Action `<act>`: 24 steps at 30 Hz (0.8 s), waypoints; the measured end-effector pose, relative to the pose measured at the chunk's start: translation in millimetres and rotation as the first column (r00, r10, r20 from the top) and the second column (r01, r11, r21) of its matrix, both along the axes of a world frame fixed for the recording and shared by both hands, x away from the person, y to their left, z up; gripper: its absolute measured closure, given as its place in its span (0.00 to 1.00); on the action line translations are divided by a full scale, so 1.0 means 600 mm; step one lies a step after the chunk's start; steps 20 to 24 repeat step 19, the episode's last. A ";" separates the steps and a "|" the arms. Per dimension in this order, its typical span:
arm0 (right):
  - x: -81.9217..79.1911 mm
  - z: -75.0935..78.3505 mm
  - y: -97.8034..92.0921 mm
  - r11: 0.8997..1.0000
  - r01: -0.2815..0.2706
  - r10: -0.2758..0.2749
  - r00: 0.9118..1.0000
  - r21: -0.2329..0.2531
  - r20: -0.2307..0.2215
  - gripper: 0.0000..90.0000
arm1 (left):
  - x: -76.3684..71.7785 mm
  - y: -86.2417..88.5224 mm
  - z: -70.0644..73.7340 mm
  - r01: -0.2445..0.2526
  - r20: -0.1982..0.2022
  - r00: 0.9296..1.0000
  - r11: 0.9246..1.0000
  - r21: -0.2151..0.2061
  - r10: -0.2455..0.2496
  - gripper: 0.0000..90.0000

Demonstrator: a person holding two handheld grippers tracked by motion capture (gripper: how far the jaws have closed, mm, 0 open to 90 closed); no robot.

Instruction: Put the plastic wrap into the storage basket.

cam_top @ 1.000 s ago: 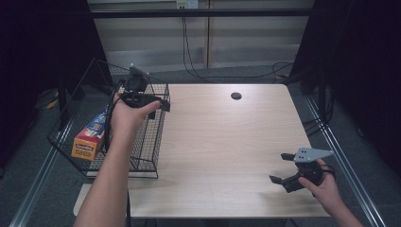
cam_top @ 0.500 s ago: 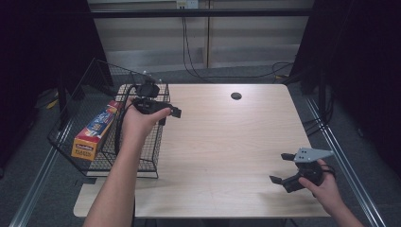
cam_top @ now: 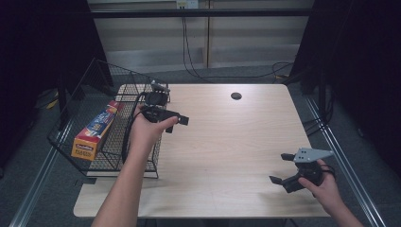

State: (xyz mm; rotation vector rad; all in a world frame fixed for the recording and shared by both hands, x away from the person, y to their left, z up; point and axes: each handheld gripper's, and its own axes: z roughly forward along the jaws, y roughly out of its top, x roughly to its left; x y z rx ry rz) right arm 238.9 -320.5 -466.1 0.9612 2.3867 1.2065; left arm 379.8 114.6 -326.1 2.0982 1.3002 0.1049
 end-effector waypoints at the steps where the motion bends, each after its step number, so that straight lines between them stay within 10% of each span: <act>1: 0.000 0.000 0.000 1.000 -0.001 0.001 1.000 0.000 0.000 0.03 | -0.001 -0.002 -0.003 0.006 -0.002 1.000 1.000 -0.002 -0.006 0.14; 24: 0.000 -0.003 -0.001 1.000 -0.008 0.008 1.000 -0.005 0.004 0.03 | -0.017 -0.034 -0.044 0.052 0.017 0.999 0.999 -0.002 -0.052 0.13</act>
